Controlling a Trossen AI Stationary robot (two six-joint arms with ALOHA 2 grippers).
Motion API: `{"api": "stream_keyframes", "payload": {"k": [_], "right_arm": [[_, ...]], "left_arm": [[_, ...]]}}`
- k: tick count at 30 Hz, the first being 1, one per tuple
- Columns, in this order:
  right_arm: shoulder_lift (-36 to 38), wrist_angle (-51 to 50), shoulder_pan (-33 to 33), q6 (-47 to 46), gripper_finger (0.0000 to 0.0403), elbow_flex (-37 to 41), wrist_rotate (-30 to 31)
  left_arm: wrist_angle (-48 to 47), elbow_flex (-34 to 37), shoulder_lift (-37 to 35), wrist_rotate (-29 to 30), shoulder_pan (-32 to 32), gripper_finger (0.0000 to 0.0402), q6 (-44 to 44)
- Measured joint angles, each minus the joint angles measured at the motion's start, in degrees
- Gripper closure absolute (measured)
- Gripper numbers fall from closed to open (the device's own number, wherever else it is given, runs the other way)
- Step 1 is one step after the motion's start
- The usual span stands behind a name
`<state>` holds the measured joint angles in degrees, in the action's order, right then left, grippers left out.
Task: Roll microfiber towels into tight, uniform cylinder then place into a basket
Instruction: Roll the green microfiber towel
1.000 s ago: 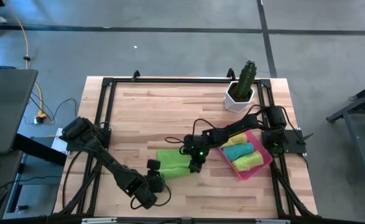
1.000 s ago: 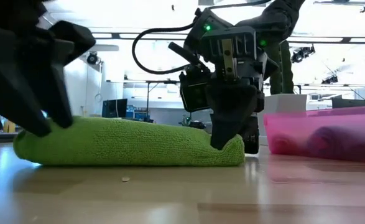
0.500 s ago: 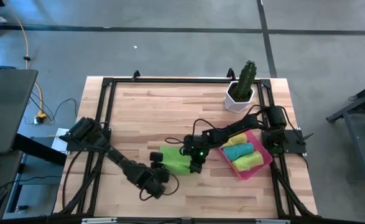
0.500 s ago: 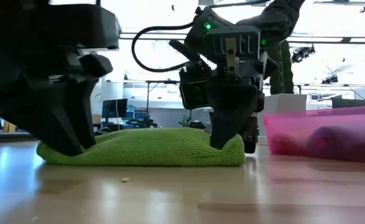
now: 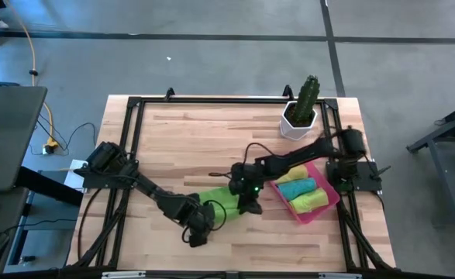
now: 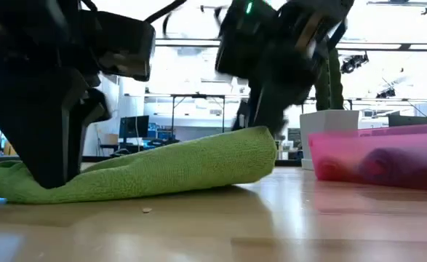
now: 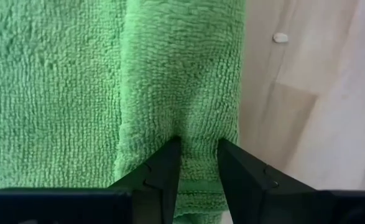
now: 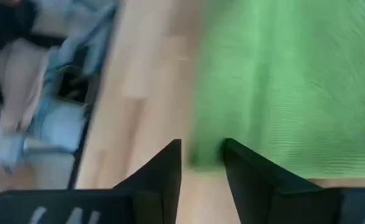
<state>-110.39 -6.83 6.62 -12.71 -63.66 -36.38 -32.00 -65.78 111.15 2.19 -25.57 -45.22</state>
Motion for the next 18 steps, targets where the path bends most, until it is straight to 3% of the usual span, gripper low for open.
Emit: {"api": "stream_keyframes", "payload": {"k": [3, 9, 14, 18], "right_arm": [[5.2, -2.3, 1.4, 8.0, 0.0286, 0.0, 2.3], [11.9, -3.5, 11.6, 23.2, 0.0284, 0.0, 26.0], [10.4, -1.2, 20.0, 24.7, 0.0284, 0.0, 40.5], [6.7, -0.9, 23.0, 24.8, 0.0284, 0.0, 49.1]], "left_arm": [[0.8, 0.1, 0.0, 0.0, -0.2, 0.03, -4.9], [2.2, 0.2, 0.0, -0.5, -0.1, 0.03, -7.6], [2.2, 0.2, 0.0, -0.6, 0.1, 0.03, -6.3], [2.3, 0.2, 0.0, -0.9, 0.6, 0.03, -6.3]]}}
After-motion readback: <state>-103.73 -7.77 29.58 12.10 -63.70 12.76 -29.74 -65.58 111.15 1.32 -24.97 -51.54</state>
